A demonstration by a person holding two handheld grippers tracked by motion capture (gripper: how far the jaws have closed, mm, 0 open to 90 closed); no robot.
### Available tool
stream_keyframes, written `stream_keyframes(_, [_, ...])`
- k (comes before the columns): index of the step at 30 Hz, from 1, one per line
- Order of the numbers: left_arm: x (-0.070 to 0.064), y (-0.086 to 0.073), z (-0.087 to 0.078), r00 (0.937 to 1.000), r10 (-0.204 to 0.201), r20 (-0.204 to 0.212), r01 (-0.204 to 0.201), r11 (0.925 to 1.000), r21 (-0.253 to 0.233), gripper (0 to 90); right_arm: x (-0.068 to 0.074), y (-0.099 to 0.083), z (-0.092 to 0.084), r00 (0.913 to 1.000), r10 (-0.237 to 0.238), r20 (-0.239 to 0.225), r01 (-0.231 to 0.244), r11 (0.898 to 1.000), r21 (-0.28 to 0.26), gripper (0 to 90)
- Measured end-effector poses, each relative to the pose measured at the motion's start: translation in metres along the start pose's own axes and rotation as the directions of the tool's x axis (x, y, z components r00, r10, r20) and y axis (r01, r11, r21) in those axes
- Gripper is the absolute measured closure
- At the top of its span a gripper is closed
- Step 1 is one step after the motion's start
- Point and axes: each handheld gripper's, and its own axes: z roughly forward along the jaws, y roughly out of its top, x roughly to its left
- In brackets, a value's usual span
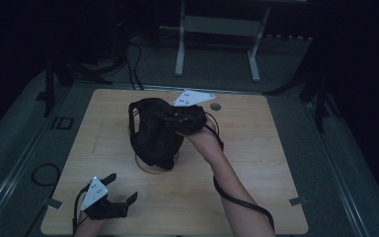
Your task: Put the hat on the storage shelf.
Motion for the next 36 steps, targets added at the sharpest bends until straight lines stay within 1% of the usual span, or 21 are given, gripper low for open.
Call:
stream_keyframes(5, [0.000, 0.000, 0.000, 1.0000, 0.001, 0.001, -0.001, 1.0000, 0.001, 1.0, 0.000, 0.001, -0.002, 0.9999, 0.002, -0.013, -0.002, 1.000, -0.003, 57.1])
stream_keyframes(7, [0.000, 0.000, 0.000, 1.0000, 0.000, 0.000, 0.000, 1.0000, 0.003, 1.0, 0.000, 0.001, -0.006, 0.9999, -0.006, -0.014, 0.006, 1.000, -0.003, 51.2])
stream_keyframes(9, [-0.001, 0.000, 0.001, 1.0000, 0.001, 0.000, -0.001, 1.0000, 0.005, 1.0, 0.000, 0.001, -0.009, 0.9999, 0.000, -0.016, 0.000, 1.000, -0.008, 46.9])
stream_keyframes(11, [-0.002, 0.000, 0.001, 1.0000, 0.002, 0.001, -0.002, 1.0000, 0.001, 1.0, -0.001, 0.000, -0.011, 1.0000, 0.000, -0.007, -0.001, 1.000, -0.007, 42.4])
stream_keyframes(13, [-0.002, 0.000, 0.001, 1.0000, 0.008, 0.002, -0.008, 1.0000, 0.006, 1.0, -0.002, -0.001, -0.015, 0.9998, 0.004, -0.018, -0.004, 1.000, -0.007, 38.5])
stream_keyframes(15, [-0.003, 0.000, 0.002, 1.0000, 0.005, 0.003, -0.005, 1.0000, 0.007, 1.0, -0.002, -0.003, -0.018, 0.9999, 0.009, -0.012, -0.009, 1.000, -0.006, 34.3])
stream_keyframes(17, [-0.003, 0.000, 0.002, 1.0000, 0.004, 0.004, -0.004, 1.0000, 0.009, 1.0, -0.004, -0.006, -0.022, 0.9992, 0.032, -0.026, -0.032, 0.999, -0.003, 30.7])
stream_keyframes(19, [-0.003, 0.000, 0.002, 1.0000, 0.005, 0.006, -0.005, 1.0000, 0.007, 1.0, -0.006, -0.009, -0.025, 0.9988, 0.038, -0.030, -0.038, 0.999, -0.002, 27.4])
stream_keyframes(21, [-0.003, 0.000, 0.003, 1.0000, 0.006, 0.005, -0.006, 0.9999, 0.011, 1.0, -0.010, -0.013, -0.030, 0.9974, 0.055, -0.045, -0.055, 0.998, -0.003, 21.4])
stream_keyframes(22, [-0.003, -0.001, 0.003, 1.0000, 0.007, 0.006, -0.007, 0.9999, 0.012, 1.0, -0.012, -0.014, -0.031, 0.9966, 0.067, -0.048, -0.067, 0.998, -0.003, 19.9])
stream_keyframes(23, [-0.003, -0.001, 0.003, 1.0000, 0.006, 0.008, -0.006, 0.9999, 0.013, 1.0, -0.014, -0.016, -0.034, 0.9956, 0.073, -0.058, -0.073, 0.997, -0.002, 15.8])
stream_keyframes(24, [-0.003, -0.001, 0.003, 1.0000, 0.008, 0.006, -0.008, 0.9999, 0.015, 1.0, -0.016, -0.018, -0.036, 0.9955, 0.069, -0.064, -0.069, 0.998, 0.000, 14.3])
stream_keyframes(26, [-0.004, -0.001, 0.003, 0.9999, 0.008, 0.007, -0.008, 0.9998, 0.015, 1.0, -0.018, -0.022, -0.039, 0.9960, 0.075, -0.048, -0.076, 0.997, -0.004, 14.6])
stream_keyframes(28, [-0.004, -0.001, 0.003, 1.0000, 0.006, 0.008, -0.006, 0.9999, 0.009, 1.0, -0.019, -0.028, -0.042, 0.9982, 0.051, -0.031, -0.050, 0.999, 0.012, 14.6])
stream_keyframes(29, [-0.004, -0.001, 0.003, 1.0000, 0.006, 0.008, -0.006, 0.9999, 0.010, 1.0, -0.019, -0.032, -0.043, 0.9989, 0.045, -0.015, -0.045, 0.999, 0.018, 14.7])
stream_keyframes(31, [-0.004, -0.001, 0.003, 1.0000, 0.003, 0.009, -0.003, 1.0000, 0.009, 1.0, -0.020, -0.038, -0.046, 0.9986, 0.045, -0.027, -0.044, 0.999, 0.027, 14.6])
stream_keyframes(32, [-0.004, -0.001, 0.003, 0.9999, 0.004, 0.010, -0.004, 0.9999, 0.011, 1.0, -0.020, -0.042, -0.048, 0.9994, 0.032, -0.014, -0.031, 0.999, 0.036, 14.3])
stream_keyframes(33, [-0.004, -0.001, 0.003, 0.9999, 0.006, 0.009, -0.006, 0.9999, 0.012, 1.0, -0.021, -0.044, -0.049, 0.9996, 0.029, -0.008, -0.029, 0.999, 0.036, 14.3])
stream_keyframes(36, [-0.004, -0.001, 0.004, 0.9999, 0.004, 0.010, -0.004, 0.9999, 0.011, 1.0, -0.022, -0.054, -0.055, 0.9995, 0.031, -0.009, -0.030, 0.999, 0.036, 14.1])
